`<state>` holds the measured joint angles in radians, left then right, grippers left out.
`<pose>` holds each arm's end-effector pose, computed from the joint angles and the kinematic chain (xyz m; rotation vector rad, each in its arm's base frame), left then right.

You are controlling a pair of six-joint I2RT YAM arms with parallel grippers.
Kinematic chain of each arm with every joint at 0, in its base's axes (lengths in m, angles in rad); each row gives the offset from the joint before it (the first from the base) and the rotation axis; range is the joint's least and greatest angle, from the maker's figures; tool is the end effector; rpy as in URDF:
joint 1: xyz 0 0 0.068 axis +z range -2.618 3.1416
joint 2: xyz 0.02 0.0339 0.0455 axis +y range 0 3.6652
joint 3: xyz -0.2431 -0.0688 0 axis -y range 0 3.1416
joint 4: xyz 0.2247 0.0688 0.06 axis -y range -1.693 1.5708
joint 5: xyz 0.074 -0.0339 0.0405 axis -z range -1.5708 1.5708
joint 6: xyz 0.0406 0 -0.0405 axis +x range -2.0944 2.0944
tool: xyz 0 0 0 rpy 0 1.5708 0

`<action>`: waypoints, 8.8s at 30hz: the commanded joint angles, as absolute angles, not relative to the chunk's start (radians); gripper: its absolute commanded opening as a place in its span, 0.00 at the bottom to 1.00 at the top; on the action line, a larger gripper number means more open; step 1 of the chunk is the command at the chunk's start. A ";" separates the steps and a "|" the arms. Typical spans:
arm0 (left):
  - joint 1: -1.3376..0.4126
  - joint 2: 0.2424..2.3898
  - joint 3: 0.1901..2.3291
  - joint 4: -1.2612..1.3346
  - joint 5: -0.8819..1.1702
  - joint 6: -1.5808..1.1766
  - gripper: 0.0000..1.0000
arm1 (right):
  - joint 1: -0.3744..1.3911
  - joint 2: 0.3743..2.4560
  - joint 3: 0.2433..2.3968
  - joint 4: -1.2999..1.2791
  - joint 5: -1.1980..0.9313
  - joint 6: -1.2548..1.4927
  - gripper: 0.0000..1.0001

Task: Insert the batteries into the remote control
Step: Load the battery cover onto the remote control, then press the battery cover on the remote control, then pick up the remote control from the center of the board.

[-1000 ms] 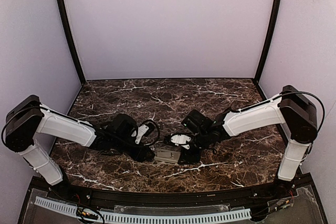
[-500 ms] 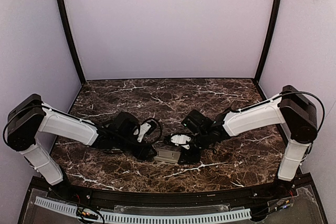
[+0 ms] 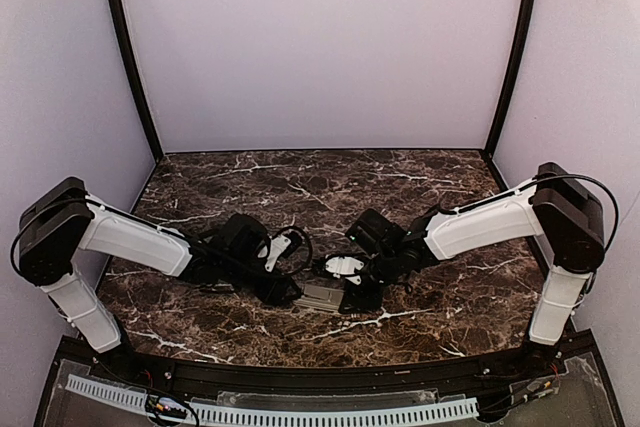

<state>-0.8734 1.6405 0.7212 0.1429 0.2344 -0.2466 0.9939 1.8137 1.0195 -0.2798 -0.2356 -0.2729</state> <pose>0.1866 -0.2374 0.1342 0.8776 2.3123 -0.7969 0.1736 0.2841 0.1315 -1.6683 2.1345 0.5421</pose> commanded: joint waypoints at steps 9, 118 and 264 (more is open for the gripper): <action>-0.879 1.616 0.735 0.079 0.220 -0.206 0.55 | 0.987 1.843 0.997 -0.268 -0.235 -0.272 0.44; -0.949 1.731 0.832 -0.025 0.184 -0.183 0.26 | 0.987 1.860 0.989 -0.258 -0.230 -0.270 0.42; -0.921 1.840 1.223 -0.547 0.333 0.577 0.79 | 0.841 1.154 0.754 0.036 -0.176 -0.002 0.99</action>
